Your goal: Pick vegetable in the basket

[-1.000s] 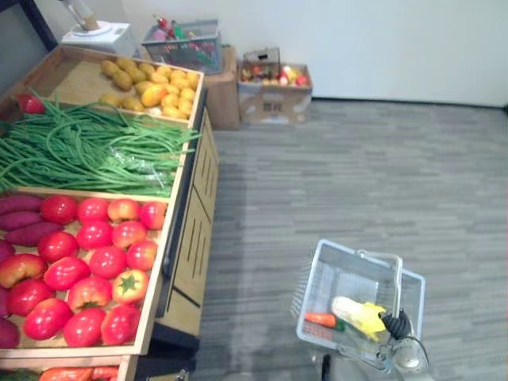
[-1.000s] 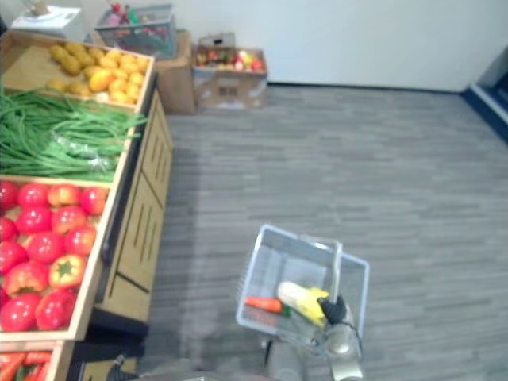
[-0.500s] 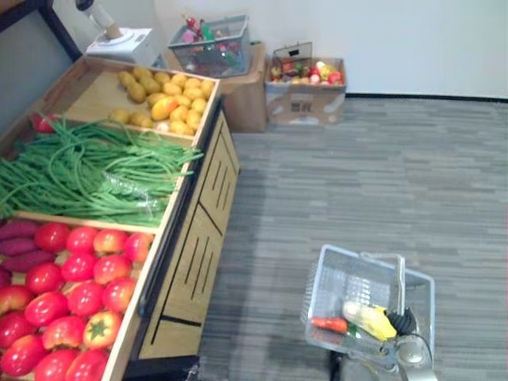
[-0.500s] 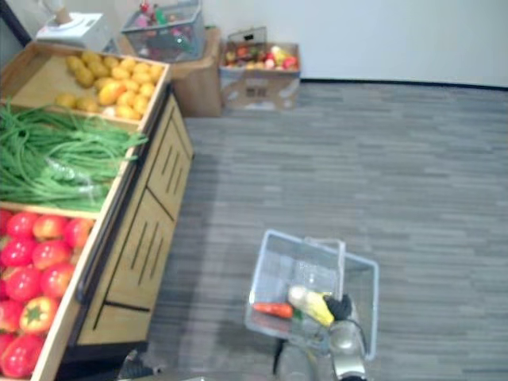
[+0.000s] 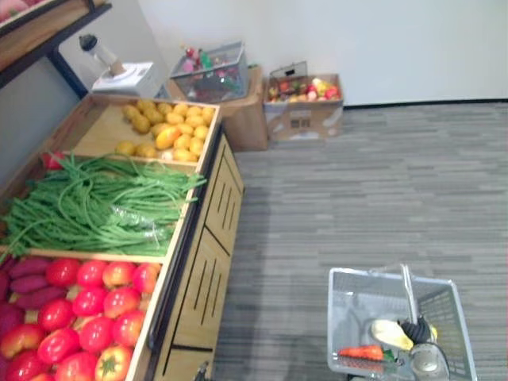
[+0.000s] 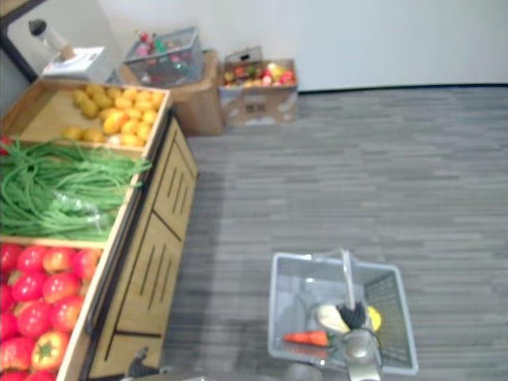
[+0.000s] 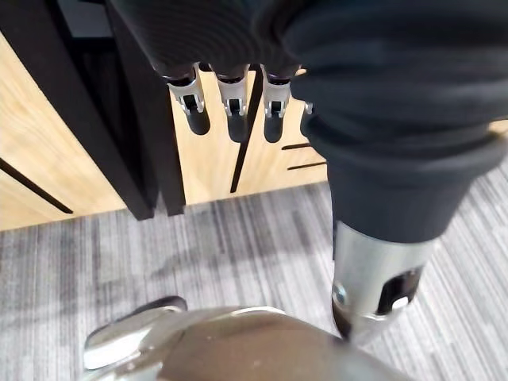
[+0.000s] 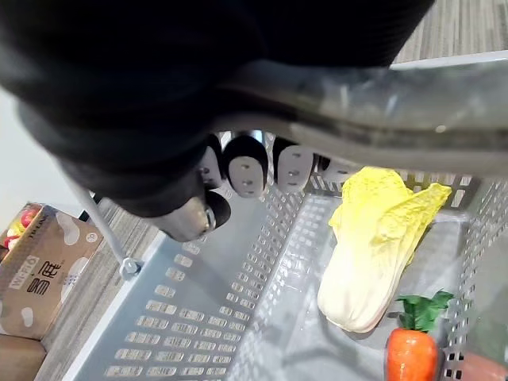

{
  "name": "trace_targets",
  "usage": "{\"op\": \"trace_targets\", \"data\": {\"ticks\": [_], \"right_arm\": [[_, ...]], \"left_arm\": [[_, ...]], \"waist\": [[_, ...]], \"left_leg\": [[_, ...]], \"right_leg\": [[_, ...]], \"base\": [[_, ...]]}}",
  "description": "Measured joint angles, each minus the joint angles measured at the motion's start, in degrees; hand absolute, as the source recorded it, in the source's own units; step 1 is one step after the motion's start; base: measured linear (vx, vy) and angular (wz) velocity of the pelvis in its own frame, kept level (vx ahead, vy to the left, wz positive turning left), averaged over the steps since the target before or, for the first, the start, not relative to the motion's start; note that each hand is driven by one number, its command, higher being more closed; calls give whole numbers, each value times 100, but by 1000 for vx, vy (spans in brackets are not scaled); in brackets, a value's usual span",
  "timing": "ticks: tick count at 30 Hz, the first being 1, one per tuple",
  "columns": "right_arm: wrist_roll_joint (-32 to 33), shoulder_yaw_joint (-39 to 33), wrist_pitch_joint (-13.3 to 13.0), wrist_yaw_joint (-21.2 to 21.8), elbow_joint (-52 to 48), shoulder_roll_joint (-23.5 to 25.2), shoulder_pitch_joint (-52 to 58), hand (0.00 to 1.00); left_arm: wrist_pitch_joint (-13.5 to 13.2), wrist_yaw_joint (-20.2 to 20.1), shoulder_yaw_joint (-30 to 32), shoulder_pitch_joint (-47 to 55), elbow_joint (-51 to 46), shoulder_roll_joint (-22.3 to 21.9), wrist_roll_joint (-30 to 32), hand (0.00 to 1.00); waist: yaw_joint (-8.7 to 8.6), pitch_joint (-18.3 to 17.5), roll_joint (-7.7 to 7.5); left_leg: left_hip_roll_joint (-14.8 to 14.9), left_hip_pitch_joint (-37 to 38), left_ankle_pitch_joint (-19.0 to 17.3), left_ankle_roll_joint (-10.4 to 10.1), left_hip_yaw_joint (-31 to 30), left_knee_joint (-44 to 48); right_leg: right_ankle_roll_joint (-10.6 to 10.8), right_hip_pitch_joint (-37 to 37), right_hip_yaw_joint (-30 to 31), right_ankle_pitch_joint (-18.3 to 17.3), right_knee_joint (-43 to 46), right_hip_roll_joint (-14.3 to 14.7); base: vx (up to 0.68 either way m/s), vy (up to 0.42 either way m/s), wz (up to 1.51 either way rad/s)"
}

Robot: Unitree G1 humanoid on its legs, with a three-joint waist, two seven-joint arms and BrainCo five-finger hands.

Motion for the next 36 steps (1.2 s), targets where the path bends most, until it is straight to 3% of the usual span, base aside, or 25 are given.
{"op": "trace_targets", "data": {"ticks": [5,6,9,10,11,12,14,16,18,20,23,30,36], "right_arm": [[-12,3,-11,-3,-245,212,12,100],[-32,21,-11,-3,-265,291,22,100],[-169,50,-2,-8,-495,466,47,100],[-202,111,-1,-3,-586,485,1,100],[-205,130,-4,-1,-623,493,-4,100],[-203,111,-28,-13,-653,482,27,100],[-195,54,-20,-21,-492,498,16,100],[-199,81,-26,-9,-296,513,26,100],[-199,109,-36,15,-63,419,-11,100],[-188,97,-35,33,115,324,-37,100],[-174,111,-15,69,265,316,-39,100],[322,-237,-114,56,796,324,18,100],[1329,-793,-341,117,1317,308,34,100]], "left_arm": [[1,1,-72,-185,-40,225,108,0],[3,5,-72,-268,-40,308,134,0],[18,19,-23,-392,-114,418,158,0],[38,33,81,-416,-124,357,158,0],[59,42,144,-430,-122,318,156,0],[79,49,169,-429,-122,289,156,0],[76,45,239,-307,-129,305,152,0],[78,34,335,-247,-114,374,133,0],[76,5,405,-233,-59,352,96,0],[73,-15,419,-222,-14,217,94,0],[55,-20,539,-165,-10,184,-196,0],[35,-12,1012,-166,-3,83,-1182,0],[-78,-182,1070,-293,164,-12,-1714,0]], "waist": [[-1,83,-324],[-2,179,-480],[15,290,-758],[65,295,-654],[56,322,-611],[17,325,-539],[37,268,-605],[31,160,-774],[41,54,-693],[34,-27,-517],[27,-75,-479],[27,-83,-527],[2,-90,-372]], "left_leg": [[-108,166,-40,68,530,-399],[-110,161,-77,115,656,-390],[-104,30,-272,219,1012,-176],[80,-96,-282,288,1207,-103],[161,-161,-279,290,1241,-26],[291,-202,-245,267,1276,34],[459,-95,-133,135,1428,0],[414,-115,-67,32,1478,-24],[435,-155,96,-53,1492,-228],[518,-154,302,-98,1519,-527],[579,-87,344,-148,1661,-598],[581,90,286,-227,1711,-599],[407,181,211,-131,1501,-612]], "right_leg": [[-38,-469,319,285,166,-5],[-21,-567,427,301,241,-10],[174,-767,651,696,156,34],[229,-863,663,1026,-4,128],[11,-950,485,791,392,161],[-305,-1103,158,47,1390,151],[-348,-894,-121,-635,2011,57],[-121,-786,-86,-868,1702,37],[-69,-705,-77,-766,1119,238],[-76,-516,-46,-383,381,473],[-141,-121,36,91,-482,651],[-166,2,138,144,-537,675],[-142,112,44,159,-538,509]], "base": [[-86,70,-45],[-152,-11,-48],[-294,-26,-62],[-225,-37,-54],[-213,-38,-45],[-93,-18,-27],[-17,-124,-40],[-5,-211,-31],[-26,-169,-31],[-14,-117,-19],[-25,-80,-25],[-3,-3,-6],[35,44,6]]}}
